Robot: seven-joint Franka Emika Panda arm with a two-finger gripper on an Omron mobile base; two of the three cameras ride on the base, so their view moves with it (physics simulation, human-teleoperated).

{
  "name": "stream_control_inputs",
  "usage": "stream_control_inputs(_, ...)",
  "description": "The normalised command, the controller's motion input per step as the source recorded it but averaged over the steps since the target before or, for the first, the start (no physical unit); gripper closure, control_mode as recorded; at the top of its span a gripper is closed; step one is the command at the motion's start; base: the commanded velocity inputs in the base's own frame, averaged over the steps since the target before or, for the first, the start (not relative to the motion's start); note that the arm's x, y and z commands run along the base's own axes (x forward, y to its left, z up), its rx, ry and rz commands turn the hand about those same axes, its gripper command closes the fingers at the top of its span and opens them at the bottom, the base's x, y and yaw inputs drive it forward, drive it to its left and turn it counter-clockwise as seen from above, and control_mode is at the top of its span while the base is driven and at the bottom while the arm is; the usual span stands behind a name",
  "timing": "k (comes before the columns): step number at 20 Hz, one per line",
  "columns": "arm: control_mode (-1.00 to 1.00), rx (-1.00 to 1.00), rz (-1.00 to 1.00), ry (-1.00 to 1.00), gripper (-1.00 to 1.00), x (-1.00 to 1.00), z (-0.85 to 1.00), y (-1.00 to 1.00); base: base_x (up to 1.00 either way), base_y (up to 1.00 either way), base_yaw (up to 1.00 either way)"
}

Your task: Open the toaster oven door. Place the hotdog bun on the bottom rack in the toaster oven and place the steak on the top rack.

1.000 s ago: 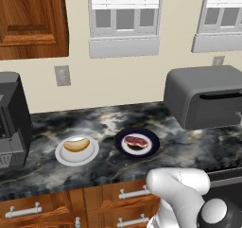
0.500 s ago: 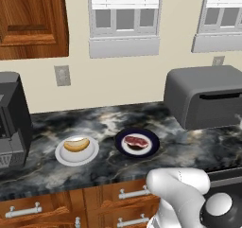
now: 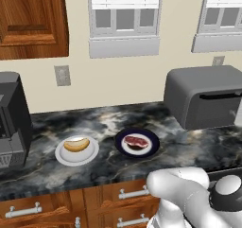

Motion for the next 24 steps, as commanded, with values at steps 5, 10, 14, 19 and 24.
stream_control_inputs(5,-1.00,0.00,0.04,-0.08,-1.00,0.22,0.00,-0.13,0.00,0.00,0.00)
stream_control_inputs(10,-1.00,0.00,0.01,-0.05,-1.00,0.33,-0.01,-0.25,0.00,0.00,0.00)
stream_control_inputs(14,-1.00,0.00,0.01,-0.01,-1.00,0.41,-0.09,-0.12,0.00,0.00,0.00)
stream_control_inputs(19,-1.00,0.00,0.00,0.00,-1.00,0.27,-0.18,-0.05,0.00,0.00,0.00)
stream_control_inputs(24,-1.00,0.00,0.00,-0.01,-1.00,0.32,-0.11,-0.02,0.00,0.00,0.00)
